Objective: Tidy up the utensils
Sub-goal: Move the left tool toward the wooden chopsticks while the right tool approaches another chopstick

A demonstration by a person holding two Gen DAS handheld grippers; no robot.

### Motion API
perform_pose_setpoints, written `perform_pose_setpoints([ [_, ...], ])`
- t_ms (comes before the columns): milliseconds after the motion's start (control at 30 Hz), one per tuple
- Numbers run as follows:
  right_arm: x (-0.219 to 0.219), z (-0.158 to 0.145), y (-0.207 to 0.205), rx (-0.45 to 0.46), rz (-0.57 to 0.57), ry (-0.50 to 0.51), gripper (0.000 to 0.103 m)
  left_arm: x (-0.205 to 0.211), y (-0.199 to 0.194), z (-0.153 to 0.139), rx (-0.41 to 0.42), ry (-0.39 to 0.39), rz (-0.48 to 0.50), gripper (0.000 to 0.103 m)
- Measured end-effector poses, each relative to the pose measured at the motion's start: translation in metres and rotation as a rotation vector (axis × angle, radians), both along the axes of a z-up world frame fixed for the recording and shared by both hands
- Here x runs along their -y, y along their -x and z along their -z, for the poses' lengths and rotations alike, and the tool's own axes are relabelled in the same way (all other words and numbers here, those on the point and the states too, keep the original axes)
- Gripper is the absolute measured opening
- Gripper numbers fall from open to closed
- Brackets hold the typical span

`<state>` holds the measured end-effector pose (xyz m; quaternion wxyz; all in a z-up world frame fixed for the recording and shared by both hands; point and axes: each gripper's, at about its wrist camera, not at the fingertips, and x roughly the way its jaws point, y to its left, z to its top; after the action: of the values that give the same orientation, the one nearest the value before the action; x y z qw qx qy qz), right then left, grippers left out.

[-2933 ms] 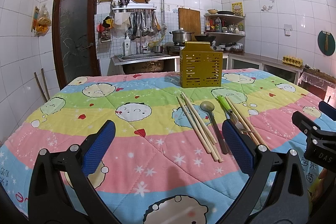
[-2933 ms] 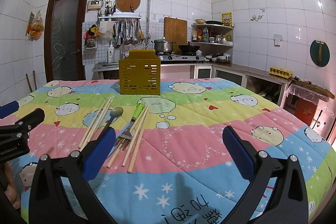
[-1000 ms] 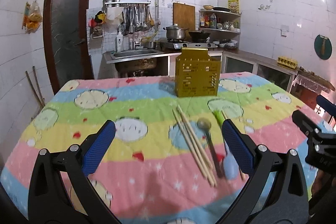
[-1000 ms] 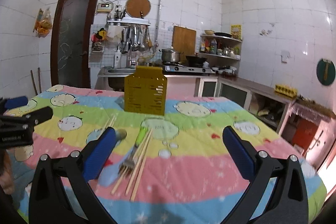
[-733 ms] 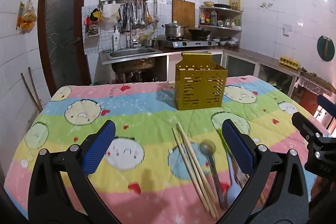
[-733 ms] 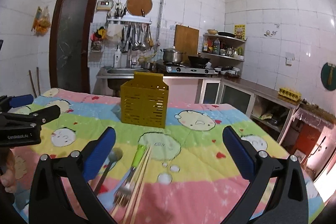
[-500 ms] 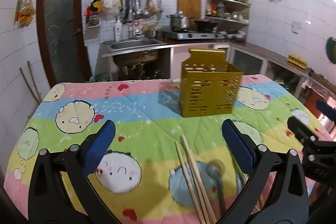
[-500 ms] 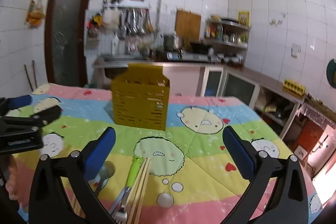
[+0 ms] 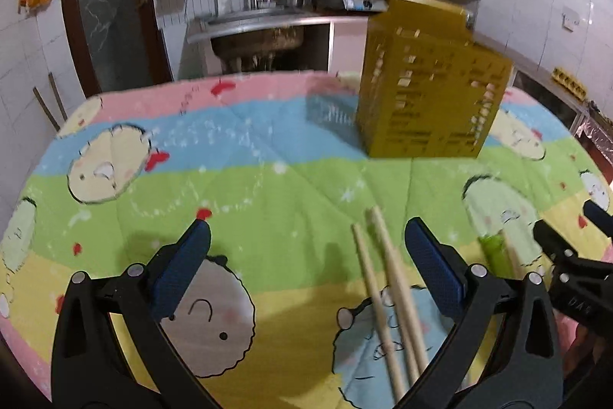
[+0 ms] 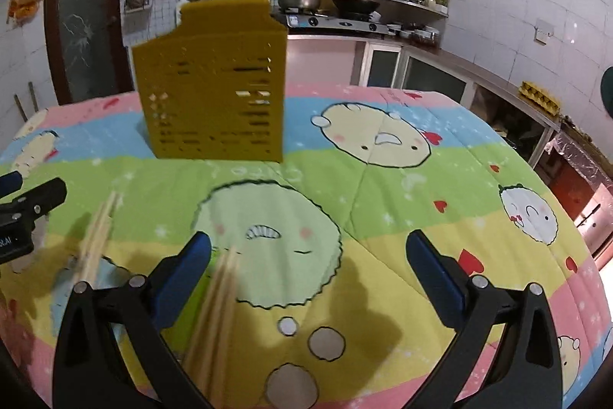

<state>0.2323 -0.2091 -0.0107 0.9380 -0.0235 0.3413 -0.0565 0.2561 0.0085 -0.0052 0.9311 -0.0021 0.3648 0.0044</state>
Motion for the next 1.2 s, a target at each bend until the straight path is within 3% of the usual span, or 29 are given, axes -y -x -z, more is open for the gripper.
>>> perform_pose_setpoints([
  [167, 0.001, 0.016, -0.014, -0.082, -0.001, -0.014, 0.099, 0.002, -0.009, 0.018, -0.053, -0.027, 0.011, 0.098],
  [467, 0.006, 0.024, -0.02, -0.116, 0.008, -0.043, 0.099, 0.004, -0.012, 0.031, -0.085, -0.043, 0.032, 0.098],
  [800, -0.003, 0.025, -0.017, -0.121, 0.004, 0.006, 0.099, 0.006, -0.014, 0.034, -0.092, -0.049, 0.03, 0.098],
  [1200, -0.001, 0.027, -0.013, -0.143, -0.01, -0.012, 0.099, 0.0, -0.011, 0.035, -0.099, -0.021, 0.018, 0.096],
])
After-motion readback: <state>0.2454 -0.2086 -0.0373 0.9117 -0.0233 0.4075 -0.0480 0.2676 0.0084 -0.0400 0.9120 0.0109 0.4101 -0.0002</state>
